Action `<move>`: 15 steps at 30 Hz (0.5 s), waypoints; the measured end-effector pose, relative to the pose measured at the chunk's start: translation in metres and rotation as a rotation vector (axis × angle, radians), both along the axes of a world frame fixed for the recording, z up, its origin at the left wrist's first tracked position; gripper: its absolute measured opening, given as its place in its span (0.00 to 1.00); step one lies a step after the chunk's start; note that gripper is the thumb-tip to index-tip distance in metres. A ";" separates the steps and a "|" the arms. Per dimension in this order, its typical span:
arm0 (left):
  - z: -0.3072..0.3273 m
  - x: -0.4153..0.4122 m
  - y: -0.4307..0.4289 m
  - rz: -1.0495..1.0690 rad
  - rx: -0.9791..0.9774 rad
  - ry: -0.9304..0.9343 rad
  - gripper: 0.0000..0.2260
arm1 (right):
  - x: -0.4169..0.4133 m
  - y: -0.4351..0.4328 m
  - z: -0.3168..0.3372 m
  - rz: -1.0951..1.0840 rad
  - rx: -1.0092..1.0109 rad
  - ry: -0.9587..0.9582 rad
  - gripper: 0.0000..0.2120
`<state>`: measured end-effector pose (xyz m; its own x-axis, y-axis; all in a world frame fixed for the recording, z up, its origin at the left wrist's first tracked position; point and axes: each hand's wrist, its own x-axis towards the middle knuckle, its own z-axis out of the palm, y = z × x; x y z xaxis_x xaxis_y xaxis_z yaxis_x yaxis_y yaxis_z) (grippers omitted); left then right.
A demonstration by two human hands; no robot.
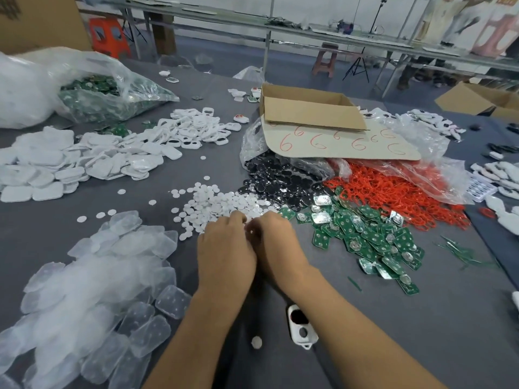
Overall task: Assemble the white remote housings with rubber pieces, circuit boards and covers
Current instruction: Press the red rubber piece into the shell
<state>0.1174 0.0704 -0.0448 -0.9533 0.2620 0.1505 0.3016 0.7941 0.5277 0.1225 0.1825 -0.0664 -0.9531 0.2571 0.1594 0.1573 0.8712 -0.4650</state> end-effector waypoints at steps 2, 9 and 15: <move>-0.003 -0.006 -0.003 0.000 0.005 0.002 0.13 | -0.002 0.001 -0.005 -0.009 0.041 -0.013 0.06; -0.001 0.001 -0.008 -0.066 0.195 0.053 0.12 | 0.011 -0.002 0.004 0.177 0.176 -0.028 0.08; 0.002 0.023 -0.017 -0.110 0.580 -0.103 0.10 | 0.049 0.006 0.020 -0.014 -0.400 0.121 0.11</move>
<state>0.1407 0.0534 -0.0430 -0.9426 0.2622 0.2070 0.2900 0.3348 0.8965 0.1714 0.1887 -0.0468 -0.9296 0.3346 0.1546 0.0918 0.6162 -0.7822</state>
